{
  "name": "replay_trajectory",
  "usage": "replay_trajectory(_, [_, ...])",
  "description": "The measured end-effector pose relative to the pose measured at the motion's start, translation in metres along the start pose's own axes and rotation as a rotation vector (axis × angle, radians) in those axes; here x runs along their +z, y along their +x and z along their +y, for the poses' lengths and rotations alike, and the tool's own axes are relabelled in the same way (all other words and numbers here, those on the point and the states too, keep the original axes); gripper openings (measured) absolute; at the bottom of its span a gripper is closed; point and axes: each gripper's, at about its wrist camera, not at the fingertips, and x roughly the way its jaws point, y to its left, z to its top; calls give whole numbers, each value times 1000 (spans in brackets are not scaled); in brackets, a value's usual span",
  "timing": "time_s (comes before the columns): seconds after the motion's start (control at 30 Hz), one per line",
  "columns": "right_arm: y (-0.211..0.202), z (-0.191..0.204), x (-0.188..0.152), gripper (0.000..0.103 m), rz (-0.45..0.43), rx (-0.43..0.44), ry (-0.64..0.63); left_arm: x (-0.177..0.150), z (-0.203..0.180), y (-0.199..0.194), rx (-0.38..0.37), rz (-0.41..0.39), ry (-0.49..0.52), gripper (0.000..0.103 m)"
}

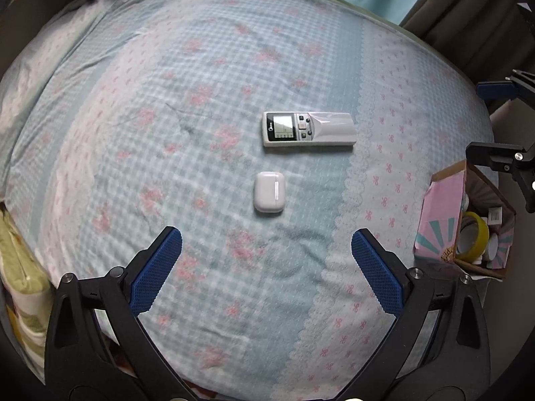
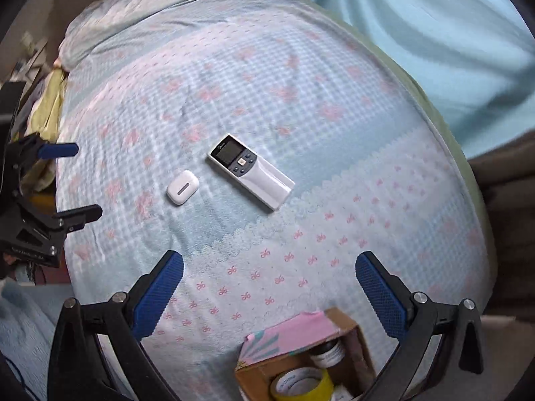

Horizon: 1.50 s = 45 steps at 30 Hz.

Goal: Organize rigid objects
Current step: 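Lift both tools out of the box and move toward the remote and earbud case, then grasp the white earbud case with left tool while right tool grasps the white remote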

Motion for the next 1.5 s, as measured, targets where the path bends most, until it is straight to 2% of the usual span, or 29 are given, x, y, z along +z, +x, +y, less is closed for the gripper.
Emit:
replay_trajectory(0.1, [37,13,26,103,40,5,-206,3,6,25,3,22,-18,101])
replay_trajectory(0.23, [91,27,57,103,83,4,-409,8,8,68,9,59,-29,97])
replay_trajectory(0.37, [145,39,77,103,127,55,-533,16,4,110,22,70,-48,94])
replay_trajectory(0.47, [178,45,83,102,151,61,-614,22,-1,136,29,78,-56,85])
replay_trajectory(0.5, [188,45,84,97,162,65,-631,23,-3,145,32,88,-56,83])
replay_trajectory(0.6, [212,42,88,92,196,74,-647,26,-8,165,28,103,-61,77])
replay_trajectory(0.7, [228,37,90,91,207,63,-654,28,-9,181,31,115,-71,77])
replay_trajectory(0.73, [233,35,90,89,219,67,-653,28,-9,185,30,121,-75,77])
replay_trajectory(0.8, [240,33,89,78,245,76,-657,28,-8,192,23,125,-86,76])
replay_trajectory(0.87, [240,32,87,77,231,82,-664,28,-8,193,18,111,-88,76])
replay_trajectory(0.93, [238,32,85,72,229,89,-670,27,-8,193,28,102,-83,68])
replay_trajectory(1.0, [236,35,82,61,235,95,-672,26,-5,190,17,86,-88,44])
replay_trajectory(1.03, [235,36,81,59,236,88,-676,27,-2,190,14,85,-95,41])
replay_trajectory(1.07, [234,36,81,56,241,90,-678,29,2,190,2,87,-100,42])
replay_trajectory(1.33, [235,32,83,55,238,74,-663,30,7,189,-24,81,-93,41])
replay_trajectory(1.5, [230,29,82,55,237,63,-633,30,22,172,-47,59,-108,41])
